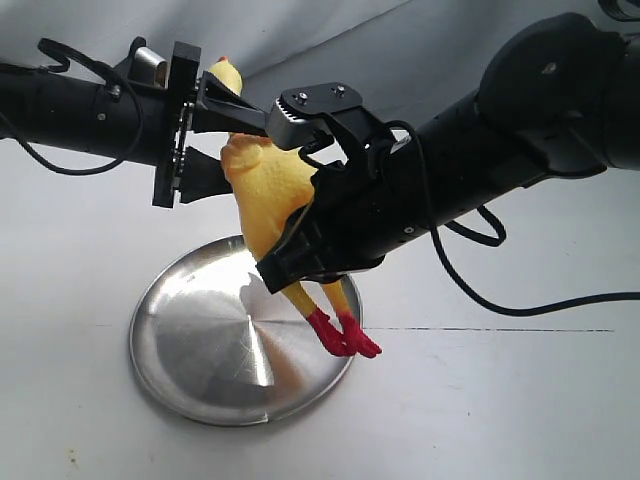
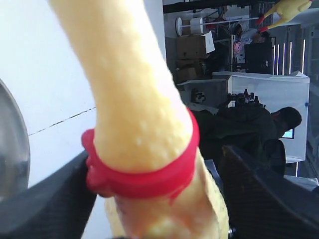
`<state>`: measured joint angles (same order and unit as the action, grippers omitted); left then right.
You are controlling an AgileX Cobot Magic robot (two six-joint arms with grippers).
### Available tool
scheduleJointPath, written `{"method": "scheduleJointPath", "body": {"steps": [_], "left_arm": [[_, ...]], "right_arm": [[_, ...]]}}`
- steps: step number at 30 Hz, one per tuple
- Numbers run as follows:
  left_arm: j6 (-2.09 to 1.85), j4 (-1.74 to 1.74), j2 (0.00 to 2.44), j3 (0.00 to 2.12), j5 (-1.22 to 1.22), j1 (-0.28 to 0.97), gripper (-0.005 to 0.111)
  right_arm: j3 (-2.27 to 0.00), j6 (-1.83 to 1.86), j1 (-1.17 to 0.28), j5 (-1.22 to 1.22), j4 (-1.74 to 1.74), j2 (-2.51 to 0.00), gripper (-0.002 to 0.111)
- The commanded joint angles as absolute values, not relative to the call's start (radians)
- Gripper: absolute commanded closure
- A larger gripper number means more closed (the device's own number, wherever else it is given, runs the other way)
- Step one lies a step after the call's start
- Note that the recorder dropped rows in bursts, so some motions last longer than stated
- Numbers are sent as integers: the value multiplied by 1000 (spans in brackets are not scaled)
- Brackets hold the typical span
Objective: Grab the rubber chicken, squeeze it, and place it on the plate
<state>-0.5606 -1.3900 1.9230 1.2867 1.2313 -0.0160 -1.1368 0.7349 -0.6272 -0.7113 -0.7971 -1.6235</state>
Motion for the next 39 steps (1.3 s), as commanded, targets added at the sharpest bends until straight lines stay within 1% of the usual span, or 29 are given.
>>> {"method": "scheduleJointPath", "body": {"steps": [1, 5, 7, 9, 14, 17, 30, 32, 33, 35, 37, 39], "left_arm": [[-551, -1401, 1924, 1296, 1221, -12, 43], [-518, -1401, 1924, 1296, 1221, -12, 43], [-489, -1401, 1924, 1296, 1221, -12, 46], [-472, -1397, 1924, 1296, 1221, -12, 56], [-467, -1361, 1924, 1296, 1221, -12, 85], [-470, -1353, 1924, 1296, 1221, -12, 107], [-467, -1315, 1922, 1296, 1221, -12, 107], [-465, -1328, 1922, 1296, 1221, -12, 103], [-465, -1328, 1922, 1296, 1221, -12, 99], [-467, -1326, 1922, 1296, 1221, -12, 86], [-471, -1326, 1922, 1296, 1221, -12, 70], [-471, -1328, 1922, 1296, 1221, -12, 50]], "right_arm": [[-1143, 755, -630, -720, -804, -1614, 108], [-1143, 760, -630, -722, -804, -1614, 108], [-1143, 761, -630, -724, -804, -1614, 108], [-1143, 761, -630, -724, -804, -1614, 108], [-1143, 761, -630, -738, -804, -1614, 108], [-1143, 762, -630, -745, -804, -1614, 108], [-1143, 762, -630, -745, -804, -1614, 108], [-1143, 762, -630, -745, -804, -1614, 108], [-1143, 762, -630, -745, -804, -1614, 108], [-1143, 762, -630, -745, -804, -1614, 108], [-1143, 762, -630, -745, -804, -1614, 108], [-1143, 762, -630, -745, -804, -1614, 108]]}}
